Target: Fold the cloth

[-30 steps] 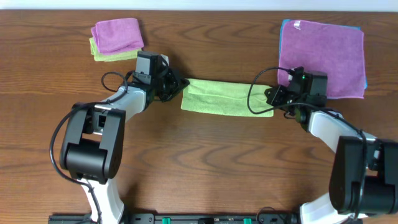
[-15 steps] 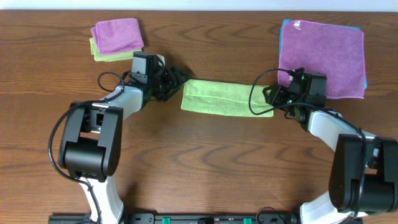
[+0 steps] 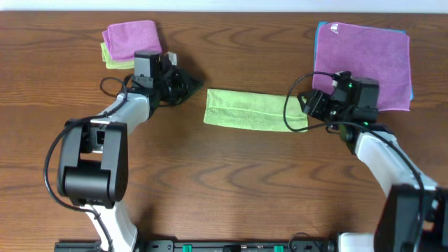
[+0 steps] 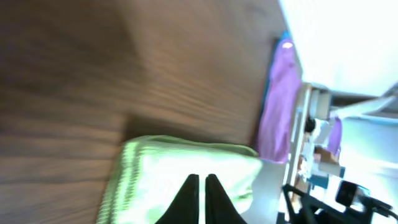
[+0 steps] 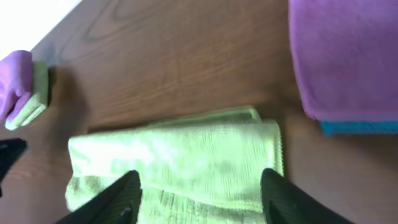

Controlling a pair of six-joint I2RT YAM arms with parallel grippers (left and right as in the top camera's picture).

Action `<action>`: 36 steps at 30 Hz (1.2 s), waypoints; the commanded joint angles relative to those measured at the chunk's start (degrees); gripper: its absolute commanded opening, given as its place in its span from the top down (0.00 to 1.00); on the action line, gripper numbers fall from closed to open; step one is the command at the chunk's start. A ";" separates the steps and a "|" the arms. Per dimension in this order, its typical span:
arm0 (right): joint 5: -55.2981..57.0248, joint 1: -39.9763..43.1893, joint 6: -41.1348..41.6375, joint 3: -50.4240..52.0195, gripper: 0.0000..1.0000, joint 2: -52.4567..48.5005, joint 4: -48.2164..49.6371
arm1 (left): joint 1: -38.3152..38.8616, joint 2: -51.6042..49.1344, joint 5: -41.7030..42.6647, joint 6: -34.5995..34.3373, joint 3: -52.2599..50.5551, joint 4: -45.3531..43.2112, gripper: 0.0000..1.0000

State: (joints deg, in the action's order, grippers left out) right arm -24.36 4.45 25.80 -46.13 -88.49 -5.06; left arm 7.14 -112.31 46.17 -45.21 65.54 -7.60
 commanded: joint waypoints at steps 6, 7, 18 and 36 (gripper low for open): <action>-0.31 3.76 4.57 -0.52 0.29 0.72 -7.54 | 5.55 0.59 -3.43 1.42 1.55 2.89 0.94; -0.31 3.78 4.55 -0.50 0.28 0.72 -7.89 | 6.47 0.22 -4.55 2.29 1.55 3.69 0.94; -2.08 3.72 4.59 0.07 0.28 -3.63 -7.52 | 10.99 -2.78 -16.61 8.96 1.55 10.82 0.94; -0.39 -1.84 5.95 0.07 0.29 -10.71 -0.37 | 13.16 -5.27 -25.59 9.49 1.55 12.98 0.94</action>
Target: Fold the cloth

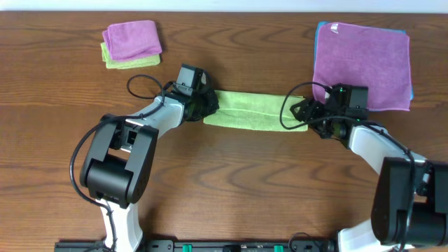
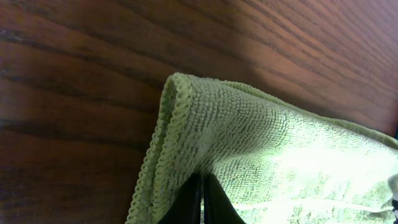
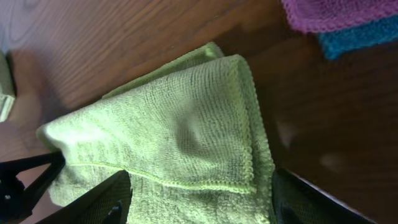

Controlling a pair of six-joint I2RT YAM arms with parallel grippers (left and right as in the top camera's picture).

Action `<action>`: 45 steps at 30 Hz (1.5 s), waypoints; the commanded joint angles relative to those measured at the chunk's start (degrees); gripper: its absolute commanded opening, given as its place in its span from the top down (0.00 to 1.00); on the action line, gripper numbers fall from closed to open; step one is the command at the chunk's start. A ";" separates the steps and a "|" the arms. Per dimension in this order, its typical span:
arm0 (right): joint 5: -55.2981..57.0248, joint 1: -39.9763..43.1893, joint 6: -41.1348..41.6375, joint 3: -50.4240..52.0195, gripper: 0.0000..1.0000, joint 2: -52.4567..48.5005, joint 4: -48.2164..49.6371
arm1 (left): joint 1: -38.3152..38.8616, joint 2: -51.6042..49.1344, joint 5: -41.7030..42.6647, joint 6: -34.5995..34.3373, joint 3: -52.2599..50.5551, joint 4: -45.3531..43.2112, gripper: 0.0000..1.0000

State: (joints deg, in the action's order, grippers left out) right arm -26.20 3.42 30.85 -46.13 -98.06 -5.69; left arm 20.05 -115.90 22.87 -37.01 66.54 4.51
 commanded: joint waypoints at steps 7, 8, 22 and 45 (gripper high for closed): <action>2.01 -0.87 0.87 0.07 0.30 -4.68 2.60 | 0.24 -1.68 -2.29 1.29 0.55 1.40 0.94; 1.99 -0.87 0.90 0.07 0.30 -5.38 3.37 | 0.24 -1.68 -2.27 1.29 0.55 1.60 0.94; 0.04 -1.68 1.42 0.04 0.92 -8.70 13.53 | 0.22 -1.66 -2.27 1.27 0.55 3.06 0.94; -2.08 -9.03 1.51 -2.05 0.99 1.36 15.17 | 0.13 -1.66 -2.29 2.36 4.35 5.22 0.94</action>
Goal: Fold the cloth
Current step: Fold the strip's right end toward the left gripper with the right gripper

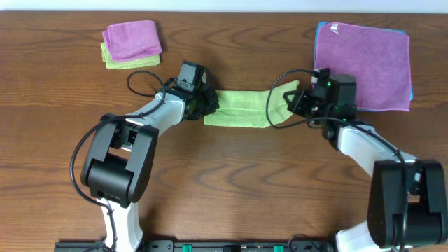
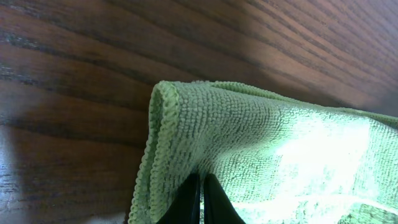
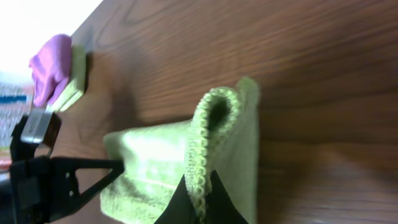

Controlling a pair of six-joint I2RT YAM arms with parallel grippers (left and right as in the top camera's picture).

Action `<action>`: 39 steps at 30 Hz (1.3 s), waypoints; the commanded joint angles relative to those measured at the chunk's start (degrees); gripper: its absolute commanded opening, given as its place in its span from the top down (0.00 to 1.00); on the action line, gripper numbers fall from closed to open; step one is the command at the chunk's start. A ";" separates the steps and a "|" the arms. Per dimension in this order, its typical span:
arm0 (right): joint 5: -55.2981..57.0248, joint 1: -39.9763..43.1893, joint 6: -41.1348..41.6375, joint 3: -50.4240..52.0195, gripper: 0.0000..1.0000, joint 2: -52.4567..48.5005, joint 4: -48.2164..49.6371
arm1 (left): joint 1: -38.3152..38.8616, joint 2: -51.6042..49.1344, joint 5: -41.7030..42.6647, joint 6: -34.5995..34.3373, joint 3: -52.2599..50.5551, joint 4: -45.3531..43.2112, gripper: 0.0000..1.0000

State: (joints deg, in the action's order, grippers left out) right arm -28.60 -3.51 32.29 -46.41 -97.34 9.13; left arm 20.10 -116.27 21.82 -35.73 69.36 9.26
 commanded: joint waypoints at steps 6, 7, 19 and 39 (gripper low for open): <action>3.50 -6.29 0.07 -5.44 0.99 0.57 0.28 | 0.09 -1.29 -1.25 1.07 1.53 0.66 0.94; 3.91 -6.88 0.07 -6.05 0.99 0.57 0.26 | 0.09 -1.29 -1.25 1.07 1.53 0.63 0.94; 4.76 -13.60 0.02 -13.86 0.99 -7.08 -1.42 | -0.07 -1.25 -1.22 2.84 3.13 3.91 0.94; 5.31 -20.41 -1.73 -15.89 0.99 -12.52 -1.18 | -7.28 -0.55 -0.83 7.50 15.06 19.37 0.94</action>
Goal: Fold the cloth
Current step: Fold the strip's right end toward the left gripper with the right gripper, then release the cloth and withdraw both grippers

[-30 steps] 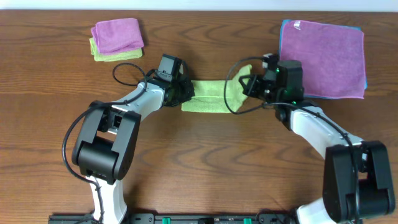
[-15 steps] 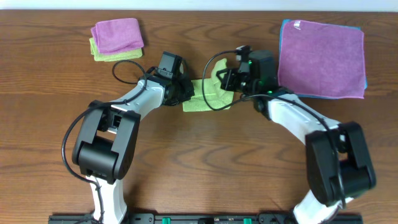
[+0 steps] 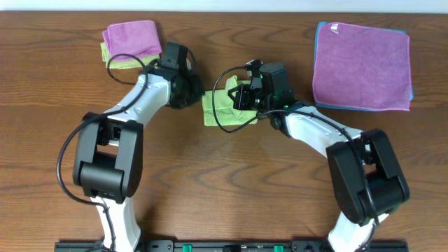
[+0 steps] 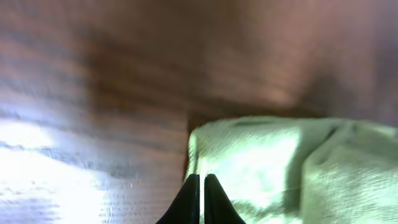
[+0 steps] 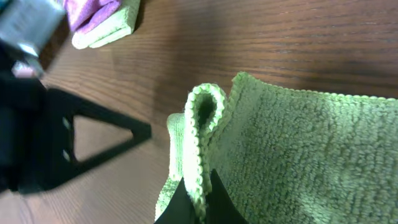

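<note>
The green cloth (image 3: 218,112) lies doubled over at the table's middle, short and thick. My right gripper (image 3: 239,95) is over its top and shut on the looped hem (image 5: 200,134), holding that hem just above the lower layer (image 5: 298,149). My left gripper (image 3: 190,92) stands shut just off the cloth's left end, its fingertips (image 4: 193,193) pressed together; the left wrist view is blurred and shows the cloth (image 4: 261,162) just beyond the tips. The left gripper's dark fingers (image 5: 93,127) also show in the right wrist view.
A flat purple cloth (image 3: 362,56) lies on a blue one at the back right. A small folded purple and green pile (image 3: 131,40) sits at the back left, close behind the left arm. Both arms' cables hang near the cloth.
My right gripper has moved left with the cloth's right end, now over the left end, so the cloth is half as long. My left gripper has drawn back up-left off the cloth.
The cloth first lay as a long strip, my left gripper shut to its left and my right open at its right end. Then the left tips pressed the left end. The right shut on the right end, lifted it, and now holds it over the left end.
</note>
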Controlling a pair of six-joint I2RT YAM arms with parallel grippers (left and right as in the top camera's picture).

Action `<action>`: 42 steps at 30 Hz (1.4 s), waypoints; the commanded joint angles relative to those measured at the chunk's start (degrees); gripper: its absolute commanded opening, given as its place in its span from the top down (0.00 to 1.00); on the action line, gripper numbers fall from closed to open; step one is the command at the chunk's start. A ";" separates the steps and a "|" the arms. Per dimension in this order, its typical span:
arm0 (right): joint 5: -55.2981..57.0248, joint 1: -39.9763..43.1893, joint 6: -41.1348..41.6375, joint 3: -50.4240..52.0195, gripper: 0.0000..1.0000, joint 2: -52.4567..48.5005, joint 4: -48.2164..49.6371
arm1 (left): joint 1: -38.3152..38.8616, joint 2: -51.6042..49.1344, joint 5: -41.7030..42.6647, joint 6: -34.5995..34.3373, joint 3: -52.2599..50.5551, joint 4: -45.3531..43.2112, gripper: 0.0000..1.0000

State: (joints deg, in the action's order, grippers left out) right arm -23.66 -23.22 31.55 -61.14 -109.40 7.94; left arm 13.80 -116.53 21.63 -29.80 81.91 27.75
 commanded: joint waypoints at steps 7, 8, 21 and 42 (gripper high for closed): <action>0.31 -1.29 -0.94 -2.14 0.99 -2.08 0.02 | -3.13 0.20 -1.05 3.08 4.90 1.44 0.94; 0.31 -1.49 -0.94 -2.43 0.99 -2.34 0.00 | -3.43 0.20 -1.09 3.08 4.96 1.49 0.94; -0.15 -4.37 -1.22 -4.55 0.74 -4.90 -2.01 | -7.82 0.20 -1.05 3.96 5.01 2.32 0.94; -7.06 -1.99 -2.08 -8.46 0.01 -1.99 -2.60 | -9.07 1.18 -1.05 4.52 5.01 4.48 0.93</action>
State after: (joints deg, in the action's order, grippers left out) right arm -30.98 -26.98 29.63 -68.12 -113.78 6.22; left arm 5.72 -116.53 20.99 -26.74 85.60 31.14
